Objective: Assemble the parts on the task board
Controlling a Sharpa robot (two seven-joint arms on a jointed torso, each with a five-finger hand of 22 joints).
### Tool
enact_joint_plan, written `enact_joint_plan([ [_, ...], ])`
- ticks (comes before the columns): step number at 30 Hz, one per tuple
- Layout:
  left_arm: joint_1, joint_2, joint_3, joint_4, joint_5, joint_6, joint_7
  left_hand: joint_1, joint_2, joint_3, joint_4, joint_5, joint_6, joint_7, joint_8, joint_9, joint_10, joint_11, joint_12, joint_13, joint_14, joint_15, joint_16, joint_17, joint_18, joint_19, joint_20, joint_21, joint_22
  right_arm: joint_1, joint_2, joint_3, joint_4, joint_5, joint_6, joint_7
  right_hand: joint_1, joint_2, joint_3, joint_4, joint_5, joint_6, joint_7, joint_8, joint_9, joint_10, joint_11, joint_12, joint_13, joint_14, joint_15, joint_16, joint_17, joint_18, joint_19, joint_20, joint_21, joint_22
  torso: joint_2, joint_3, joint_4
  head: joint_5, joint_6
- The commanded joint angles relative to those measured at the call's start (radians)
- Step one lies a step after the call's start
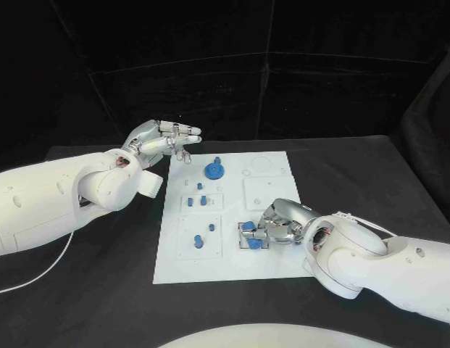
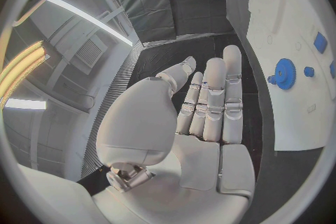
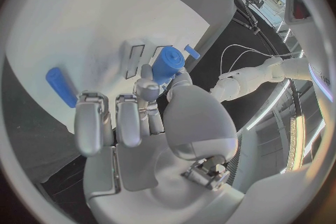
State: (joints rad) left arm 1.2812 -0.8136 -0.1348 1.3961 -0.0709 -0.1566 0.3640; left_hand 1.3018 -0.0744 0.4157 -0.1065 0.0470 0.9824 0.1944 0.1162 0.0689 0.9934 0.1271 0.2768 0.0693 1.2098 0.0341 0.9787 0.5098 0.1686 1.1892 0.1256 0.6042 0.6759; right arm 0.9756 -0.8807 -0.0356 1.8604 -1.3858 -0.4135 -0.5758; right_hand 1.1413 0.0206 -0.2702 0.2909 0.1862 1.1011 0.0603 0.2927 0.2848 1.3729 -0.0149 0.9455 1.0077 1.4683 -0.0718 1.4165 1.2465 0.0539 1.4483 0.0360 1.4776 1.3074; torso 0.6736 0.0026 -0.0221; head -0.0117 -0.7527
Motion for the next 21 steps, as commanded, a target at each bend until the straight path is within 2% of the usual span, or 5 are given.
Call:
enact_joint_plan([
  [1, 0.002, 0.001, 0.001, 0.002, 0.003, 0.01, 0.004, -0.001, 0.003, -0.003, -0.005, 0.003, -0.003, 0.006, 0.007, -0.001, -0.004, 0.001, 0.003, -0.001, -0.009, 0.0, -0.002, -0.001, 0.014, -0.006, 0.004, -0.003, -0.001, 0.002, 0.005, 0.001, -0.003, -0.036, -0.007, -0.013, -0.052, -0.039, 0.001, 0.004, -0.091, -0.015, 0.005, -0.01, 0.006, -0.024, 0.006, -0.045, -0.029, 0.043, -0.002, -0.011, -0.014, -0.006, -0.015, 0.004, -0.011, 0.066, 0.0, 0.0001, -0.0015, 0.0, 0.0],
  [7, 0.002, 0.002, 0.001, 0.001, 0.003, 0.011, 0.004, -0.001, 0.003, -0.003, -0.005, 0.003, -0.003, 0.006, 0.007, -0.001, -0.004, 0.001, 0.003, -0.001, -0.009, 0.0, -0.002, -0.001, 0.014, -0.006, 0.004, -0.003, -0.001, 0.002, 0.011, 0.001, -0.005, -0.053, -0.011, -0.009, -0.149, -0.16, 0.082, 0.007, -0.135, -0.033, 0.012, -0.026, 0.022, -0.053, 0.012, -0.132, -0.087, 0.039, 0.003, -0.027, -0.033, -0.001, -0.03, 0.009, -0.026, 0.044, -0.001, 0.0009, -0.0011, -0.003, 0.0],
  [10, 0.002, 0.002, 0.001, 0.001, 0.003, 0.011, 0.004, -0.001, 0.003, -0.003, -0.005, 0.003, -0.003, 0.006, 0.007, -0.001, -0.004, 0.001, 0.003, -0.001, -0.009, 0.0, -0.002, -0.001, 0.014, -0.006, 0.004, -0.003, -0.001, 0.002, 0.011, 0.001, -0.002, -0.057, -0.007, -0.007, -0.147, -0.159, 0.088, 0.007, -0.133, -0.033, 0.013, -0.027, 0.023, -0.055, 0.012, -0.14, -0.093, 0.039, 0.004, -0.028, -0.034, 0.0, -0.03, 0.01, -0.027, 0.044, -0.001, 0.0007, -0.0012, -0.004, 0.0],
  [14, 0.002, 0.002, 0.001, 0.0, 0.003, 0.011, 0.004, -0.001, 0.003, -0.003, -0.005, 0.003, -0.003, 0.006, 0.007, -0.001, -0.004, 0.001, 0.003, -0.001, -0.009, 0.0, -0.002, -0.001, 0.014, -0.006, 0.004, -0.003, -0.001, 0.002, 0.008, 0.001, 0.003, -0.061, 0.001, -0.001, -0.047, -0.109, 0.132, -0.01, -0.073, -0.03, 0.011, -0.028, 0.032, -0.047, 0.011, -0.137, -0.086, 0.041, 0.003, -0.027, -0.029, -0.001, -0.028, 0.01, -0.026, 0.047, 0.0, 0.0013, -0.0017, -0.004, 0.0],
  [21, 0.002, 0.002, 0.001, 0.0, 0.003, 0.011, 0.003, -0.001, 0.003, -0.003, -0.005, 0.003, -0.003, 0.006, 0.007, -0.001, -0.004, 0.001, 0.003, -0.001, -0.009, 0.0, -0.002, -0.001, 0.014, -0.006, 0.004, -0.003, -0.001, 0.002, 0.003, 0.001, 0.007, -0.086, 0.023, -0.002, 0.163, -0.082, 0.172, -0.122, -0.027, -0.015, 0.006, -0.02, 0.048, -0.035, 0.004, -0.12, -0.064, 0.043, -0.003, -0.025, -0.021, -0.004, -0.02, 0.005, -0.021, 0.058, -0.001, 0.0008, -0.0009, -0.004, -0.001],
])
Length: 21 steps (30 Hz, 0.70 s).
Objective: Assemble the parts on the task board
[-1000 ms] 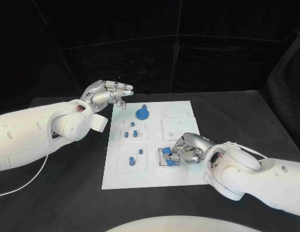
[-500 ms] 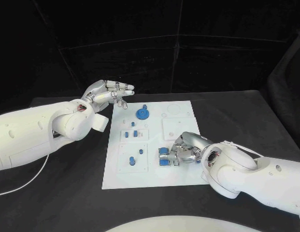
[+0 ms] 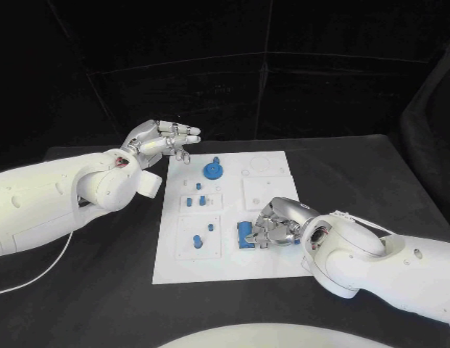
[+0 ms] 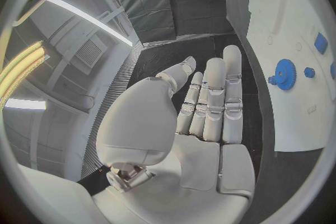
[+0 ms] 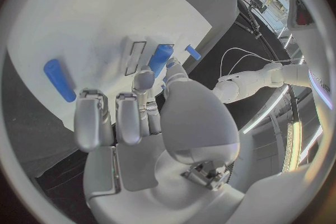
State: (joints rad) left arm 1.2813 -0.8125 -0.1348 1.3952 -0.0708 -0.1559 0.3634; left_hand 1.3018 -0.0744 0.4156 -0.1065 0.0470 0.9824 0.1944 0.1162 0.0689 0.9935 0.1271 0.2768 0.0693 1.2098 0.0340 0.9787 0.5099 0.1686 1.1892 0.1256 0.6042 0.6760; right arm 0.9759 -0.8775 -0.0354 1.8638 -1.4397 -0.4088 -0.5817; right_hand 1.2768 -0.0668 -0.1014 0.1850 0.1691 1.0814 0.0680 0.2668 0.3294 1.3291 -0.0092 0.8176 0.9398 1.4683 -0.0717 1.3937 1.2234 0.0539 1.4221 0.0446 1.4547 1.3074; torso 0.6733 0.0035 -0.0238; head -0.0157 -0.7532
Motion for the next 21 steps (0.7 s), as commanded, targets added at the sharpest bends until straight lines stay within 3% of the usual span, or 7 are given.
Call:
enact_joint_plan([
  [1, 0.001, 0.001, 0.001, 0.001, 0.003, 0.01, 0.004, -0.001, 0.003, -0.003, -0.005, 0.003, -0.003, 0.006, 0.007, -0.001, -0.004, 0.001, 0.003, -0.001, -0.009, 0.0, -0.002, -0.001, 0.014, -0.006, 0.004, -0.003, -0.001, 0.001, -0.001, 0.0, 0.003, -0.037, 0.019, 0.003, 0.034, 0.009, 0.004, -0.02, -0.017, 0.006, -0.002, 0.006, 0.004, 0.01, -0.002, 0.009, 0.005, 0.043, -0.003, -0.003, 0.002, -0.004, 0.006, -0.004, 0.002, 0.058, 0.0, -0.0002, 0.0006, 0.0, 0.0],
  [4, 0.001, 0.001, 0.001, 0.001, 0.003, 0.01, 0.004, -0.001, 0.003, -0.003, -0.005, 0.003, -0.003, 0.006, 0.007, -0.001, -0.004, 0.001, 0.003, -0.001, -0.009, 0.0, -0.002, -0.001, 0.014, -0.006, 0.004, -0.003, -0.001, 0.001, -0.001, 0.0, 0.003, -0.052, 0.019, 0.0, 0.063, 0.025, 0.011, -0.038, -0.034, 0.01, -0.005, 0.009, 0.009, 0.014, -0.005, 0.014, 0.012, 0.044, -0.005, -0.001, 0.007, -0.004, 0.009, -0.006, 0.003, 0.062, 0.0, -0.0003, 0.0014, -0.001, 0.001],
  [8, 0.001, 0.001, 0.001, 0.0, 0.003, 0.01, 0.004, -0.001, 0.003, -0.003, -0.005, 0.003, -0.003, 0.006, 0.007, -0.001, -0.004, 0.001, 0.003, -0.001, -0.009, 0.0, -0.002, -0.001, 0.014, -0.006, 0.004, -0.003, -0.001, 0.001, -0.01, 0.0, 0.009, -0.05, -0.021, 0.018, 0.057, 0.024, 0.003, -0.037, -0.036, 0.0, 0.0, 0.003, 0.009, 0.013, -0.001, 0.009, 0.01, 0.044, -0.003, -0.003, 0.004, -0.004, 0.007, -0.006, 0.002, 0.059, -0.001, -0.0004, 0.0006, -0.003, 0.002],
  [14, 0.001, 0.0, 0.001, 0.0, 0.003, 0.01, 0.004, -0.002, 0.004, -0.005, -0.005, 0.003, -0.004, 0.007, 0.007, -0.002, -0.006, 0.001, 0.004, -0.001, -0.009, 0.0, -0.001, -0.003, 0.014, -0.006, 0.004, -0.004, -0.002, 0.002, -0.079, 0.001, 0.042, 0.024, -0.103, 0.109, -0.03, 0.019, -0.06, 0.028, 0.049, -0.027, 0.009, -0.018, 0.007, 0.011, 0.008, 0.004, 0.012, 0.044, 0.005, -0.003, 0.007, -0.003, 0.004, 0.002, -0.001, 0.055, -0.001, -0.0001, -0.0017, -0.01, 0.006],
  [17, 0.001, -0.001, 0.001, 0.0, 0.003, 0.009, 0.004, -0.002, 0.004, -0.005, -0.005, 0.003, -0.004, 0.007, 0.007, -0.002, -0.006, 0.001, 0.004, -0.001, -0.009, 0.0, -0.001, -0.003, 0.014, -0.006, 0.004, -0.004, -0.002, 0.002, -0.13, 0.001, 0.06, 0.049, -0.105, 0.143, -0.038, 0.021, -0.073, 0.042, 0.054, -0.035, 0.012, -0.025, 0.005, 0.002, 0.011, -0.013, 0.001, 0.044, 0.007, -0.005, 0.006, -0.002, 0.002, 0.004, -0.003, 0.053, -0.001, -0.0005, -0.003, -0.014, 0.007],
  [21, 0.001, -0.002, 0.001, 0.0, 0.003, 0.009, 0.004, -0.002, 0.004, -0.005, -0.005, 0.003, -0.004, 0.007, 0.007, -0.002, -0.006, 0.001, 0.004, -0.001, -0.009, 0.0, -0.001, -0.003, 0.014, -0.006, 0.004, -0.004, -0.002, 0.005, -0.2, 0.001, 0.079, 0.052, -0.08, 0.158, -0.006, 0.042, -0.069, 0.038, 0.079, -0.05, 0.018, -0.04, -0.004, -0.008, 0.015, -0.032, -0.011, 0.043, 0.01, -0.006, 0.006, -0.002, 0.001, 0.007, -0.005, 0.052, -0.002, -0.0012, -0.0033, -0.021, 0.009],
])
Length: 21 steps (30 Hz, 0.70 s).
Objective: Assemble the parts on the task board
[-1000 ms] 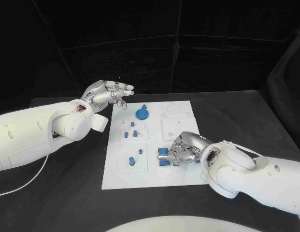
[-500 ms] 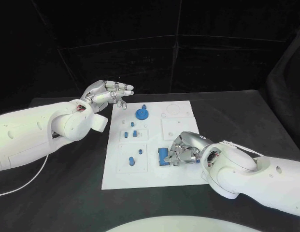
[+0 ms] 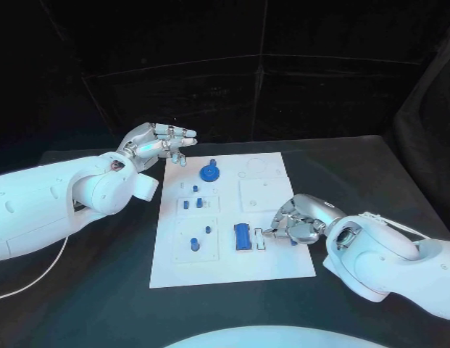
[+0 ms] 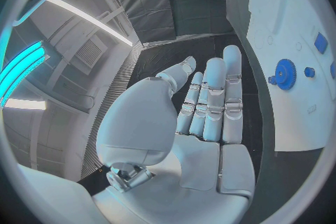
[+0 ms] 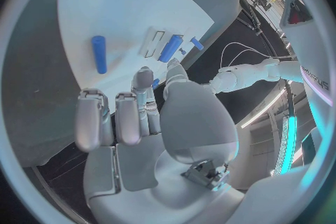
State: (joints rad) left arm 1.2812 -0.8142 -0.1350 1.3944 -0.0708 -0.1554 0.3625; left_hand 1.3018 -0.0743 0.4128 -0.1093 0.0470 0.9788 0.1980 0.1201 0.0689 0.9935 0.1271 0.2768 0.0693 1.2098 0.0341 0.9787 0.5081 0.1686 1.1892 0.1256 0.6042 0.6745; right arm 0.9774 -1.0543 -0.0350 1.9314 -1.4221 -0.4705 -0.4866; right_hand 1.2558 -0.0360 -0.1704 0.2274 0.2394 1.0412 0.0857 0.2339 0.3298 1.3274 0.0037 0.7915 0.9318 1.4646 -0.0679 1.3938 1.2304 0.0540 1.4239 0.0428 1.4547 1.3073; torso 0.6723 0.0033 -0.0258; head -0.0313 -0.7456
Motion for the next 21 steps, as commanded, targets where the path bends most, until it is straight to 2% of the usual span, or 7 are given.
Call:
enact_joint_plan([
  [1, 0.001, -0.001, 0.001, 0.001, 0.003, 0.009, 0.005, -0.002, 0.004, -0.002, -0.002, 0.003, 0.0, 0.003, 0.003, -0.001, -0.006, 0.001, 0.004, -0.001, -0.009, 0.0, -0.001, -0.001, 0.014, -0.006, 0.004, -0.004, -0.001, 0.004, -0.037, 0.001, 0.013, 0.03, -0.013, 0.062, 0.021, 0.015, 0.001, -0.006, 0.011, -0.011, 0.001, -0.01, -0.006, -0.006, 0.003, -0.006, -0.003, 0.047, 0.007, -0.006, -0.001, -0.002, -0.001, 0.009, -0.004, 0.052, 0.0, -0.0006, -0.0012, -0.005, 0.001],
  [5, 0.0, 0.0, 0.001, 0.001, 0.003, 0.01, 0.005, -0.002, 0.004, -0.002, -0.002, 0.003, 0.0, 0.003, 0.003, -0.001, -0.006, 0.001, 0.004, -0.001, -0.009, 0.0, -0.001, -0.001, 0.014, -0.006, 0.004, -0.004, -0.001, 0.006, -0.096, 0.001, 0.022, -0.004, 0.011, 0.052, 0.032, 0.021, -0.006, -0.006, 0.013, -0.032, 0.009, -0.028, -0.019, -0.002, 0.008, 0.001, 0.004, 0.048, 0.011, -0.004, 0.003, -0.004, 0.004, 0.012, -0.001, 0.059, 0.0, 0.0004, 0.0009, -0.01, 0.002],
  [9, -0.001, 0.0, -0.001, 0.001, 0.003, 0.01, 0.005, -0.002, 0.004, -0.002, -0.002, 0.003, 0.0, 0.003, 0.003, -0.001, -0.006, 0.001, 0.004, -0.001, -0.009, 0.0, -0.001, -0.001, 0.014, -0.006, 0.004, -0.004, -0.001, 0.006, -0.115, 0.001, 0.021, -0.042, 0.042, 0.034, 0.037, 0.024, -0.006, -0.007, 0.016, -0.028, 0.008, -0.027, -0.02, 0.003, 0.008, 0.011, 0.013, 0.049, 0.012, -0.002, 0.008, -0.006, 0.01, 0.013, 0.004, 0.067, 0.0, 0.0004, -0.0044, -0.007, 0.004],
  [10, -0.001, 0.001, -0.002, 0.001, 0.003, 0.01, 0.006, -0.002, 0.004, -0.002, -0.002, 0.003, 0.0, 0.003, 0.003, -0.001, -0.006, 0.001, 0.004, -0.001, -0.009, 0.0, -0.001, -0.001, 0.014, -0.006, 0.004, -0.004, -0.001, 0.006, -0.116, 0.001, 0.019, -0.054, 0.055, 0.025, 0.04, 0.025, -0.007, -0.008, 0.019, -0.025, 0.008, -0.027, -0.021, 0.005, 0.008, 0.014, 0.015, 0.049, 0.012, -0.001, 0.009, -0.006, 0.01, 0.014, 0.004, 0.068, 0.0, 0.0003, -0.0034, -0.008, 0.004],
  [12, -0.001, 0.002, -0.003, 0.0, 0.003, 0.011, 0.006, -0.002, 0.004, -0.002, -0.002, 0.003, 0.0, 0.003, 0.003, -0.001, -0.006, 0.001, 0.004, -0.001, -0.009, 0.0, -0.001, -0.001, 0.014, -0.006, 0.004, -0.004, -0.001, 0.006, -0.116, 0.001, 0.014, -0.078, 0.081, 0.004, 0.039, 0.026, -0.01, -0.006, 0.023, -0.021, 0.007, -0.025, -0.022, 0.007, 0.008, 0.016, 0.017, 0.049, 0.012, -0.001, 0.009, -0.006, 0.011, 0.014, 0.005, 0.069, 0.001, 0.0012, -0.0028, -0.009, 0.006],
  [16, -0.002, 0.004, -0.006, 0.001, 0.003, 0.012, 0.006, -0.002, 0.004, -0.002, -0.002, 0.003, 0.0, 0.003, 0.003, -0.001, -0.006, 0.001, 0.004, -0.001, -0.009, 0.0, -0.001, -0.001, 0.014, -0.006, 0.004, -0.004, -0.001, 0.006, -0.099, 0.001, -0.007, -0.116, 0.138, -0.036, 0.022, 0.021, -0.031, 0.011, 0.008, -0.01, 0.005, -0.021, -0.023, 0.008, 0.006, 0.014, 0.017, 0.048, 0.011, -0.004, 0.005, -0.005, 0.009, 0.014, 0.003, 0.067, 0.001, 0.0002, -0.0002, -0.012, 0.005],
  [21, -0.002, 0.003, -0.008, 0.002, 0.003, 0.012, 0.005, -0.002, 0.004, -0.002, -0.002, 0.003, 0.0, 0.003, 0.003, -0.001, -0.006, 0.001, 0.004, -0.001, -0.009, 0.0, -0.001, -0.001, 0.014, -0.006, 0.004, -0.004, -0.001, 0.005, -0.065, 0.001, -0.033, -0.138, 0.18, -0.052, 0.019, 0.019, -0.038, 0.017, 0.001, -0.006, 0.004, -0.02, -0.024, 0.008, 0.006, 0.014, 0.018, 0.048, 0.011, -0.006, 0.003, -0.005, 0.009, 0.014, 0.003, 0.066, 0.001, 0.0002, -0.0004, -0.009, 0.004],
])
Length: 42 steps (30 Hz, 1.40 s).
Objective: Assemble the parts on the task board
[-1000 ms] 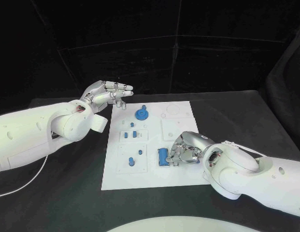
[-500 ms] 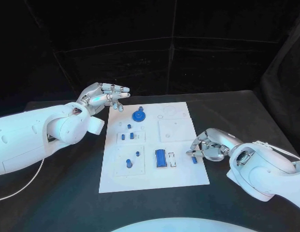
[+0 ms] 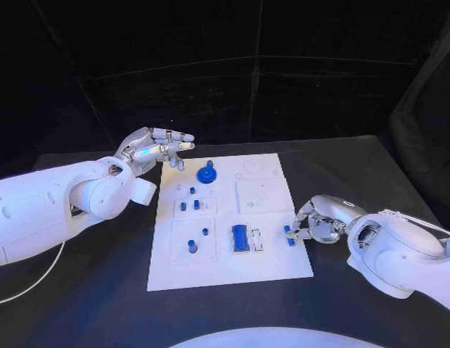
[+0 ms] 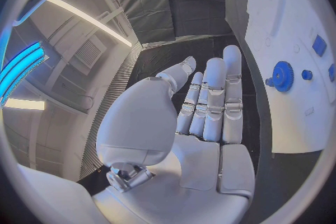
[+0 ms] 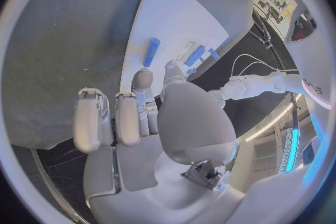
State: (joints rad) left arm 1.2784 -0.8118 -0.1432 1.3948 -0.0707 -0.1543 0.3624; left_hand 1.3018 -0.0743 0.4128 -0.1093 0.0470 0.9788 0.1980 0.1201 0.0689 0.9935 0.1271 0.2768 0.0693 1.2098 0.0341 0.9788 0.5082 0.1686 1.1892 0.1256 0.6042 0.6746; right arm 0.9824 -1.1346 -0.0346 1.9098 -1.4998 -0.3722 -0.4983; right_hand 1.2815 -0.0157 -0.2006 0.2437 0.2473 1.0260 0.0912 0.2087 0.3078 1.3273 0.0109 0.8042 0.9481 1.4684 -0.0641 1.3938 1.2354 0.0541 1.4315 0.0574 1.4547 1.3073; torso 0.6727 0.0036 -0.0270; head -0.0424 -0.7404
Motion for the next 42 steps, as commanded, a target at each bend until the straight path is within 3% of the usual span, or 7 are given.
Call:
enact_joint_plan([
  [1, 0.001, 0.0, 0.0, 0.002, 0.003, 0.011, 0.005, -0.002, 0.004, -0.002, -0.002, 0.003, 0.0, 0.003, 0.003, -0.001, -0.006, 0.001, 0.004, -0.001, -0.009, 0.0, -0.001, -0.001, 0.014, -0.006, 0.004, -0.004, -0.001, 0.0, 0.02, 0.0, -0.014, -0.063, 0.086, -0.042, -0.007, -0.002, -0.009, 0.0, -0.007, 0.009, -0.002, 0.006, -0.002, 0.008, -0.001, 0.001, 0.002, 0.044, 0.007, -0.006, -0.002, -0.005, 0.001, 0.0, 0.003, 0.066, 0.0, -0.0003, 0.0008, 0.002, -0.002],
  [20, 0.001, -0.003, -0.001, 0.0, 0.003, 0.013, 0.005, -0.002, 0.004, -0.002, -0.002, 0.003, 0.0, 0.003, 0.003, -0.001, -0.006, 0.001, 0.004, -0.001, -0.009, 0.0, -0.001, -0.001, 0.014, -0.006, 0.004, -0.004, -0.001, -0.001, 0.084, 0.0, -0.061, -0.166, 0.157, -0.06, 0.039, 0.014, -0.011, -0.01, 0.018, 0.022, -0.007, 0.015, 0.002, 0.008, -0.006, 0.001, 0.007, 0.044, 0.003, -0.008, -0.002, -0.005, 0.0, -0.004, 0.001, 0.066, 0.001, -0.0004, 0.0003, 0.003, -0.009],
  [34, 0.001, -0.006, -0.001, 0.0, 0.003, 0.015, 0.002, -0.002, 0.004, -0.002, -0.002, 0.003, 0.0, 0.003, 0.003, -0.001, -0.006, 0.001, 0.004, -0.001, -0.009, 0.0, -0.001, -0.001, 0.014, -0.006, 0.004, -0.004, -0.001, -0.002, 0.134, -0.001, -0.075, -0.23, 0.214, -0.067, 0.088, 0.017, -0.009, -0.039, 0.004, 0.026, -0.007, 0.017, 0.004, 0.007, -0.008, -0.002, 0.009, 0.043, 0.001, -0.012, -0.006, -0.004, -0.003, -0.006, -0.001, 0.063, 0.0, -0.0016, -0.0005, -0.001, -0.012],
  [42, 0.001, -0.006, -0.001, 0.001, 0.003, 0.015, 0.001, -0.002, 0.004, -0.003, -0.002, 0.003, -0.001, 0.003, 0.004, -0.001, -0.008, 0.001, 0.006, -0.001, -0.01, 0.0, 0.0, -0.003, 0.014, -0.006, 0.004, -0.006, -0.002, -0.002, 0.146, -0.001, -0.087, -0.267, 0.275, -0.074, 0.117, 0.023, 0.0, -0.057, -0.007, 0.022, -0.006, 0.013, 0.002, 0.001, -0.007, -0.014, 0.003, 0.042, 0.001, -0.016, -0.009, -0.003, -0.006, -0.006, -0.005, 0.059, -0.001, -0.0021, 0.0013, -0.001, -0.014],
])
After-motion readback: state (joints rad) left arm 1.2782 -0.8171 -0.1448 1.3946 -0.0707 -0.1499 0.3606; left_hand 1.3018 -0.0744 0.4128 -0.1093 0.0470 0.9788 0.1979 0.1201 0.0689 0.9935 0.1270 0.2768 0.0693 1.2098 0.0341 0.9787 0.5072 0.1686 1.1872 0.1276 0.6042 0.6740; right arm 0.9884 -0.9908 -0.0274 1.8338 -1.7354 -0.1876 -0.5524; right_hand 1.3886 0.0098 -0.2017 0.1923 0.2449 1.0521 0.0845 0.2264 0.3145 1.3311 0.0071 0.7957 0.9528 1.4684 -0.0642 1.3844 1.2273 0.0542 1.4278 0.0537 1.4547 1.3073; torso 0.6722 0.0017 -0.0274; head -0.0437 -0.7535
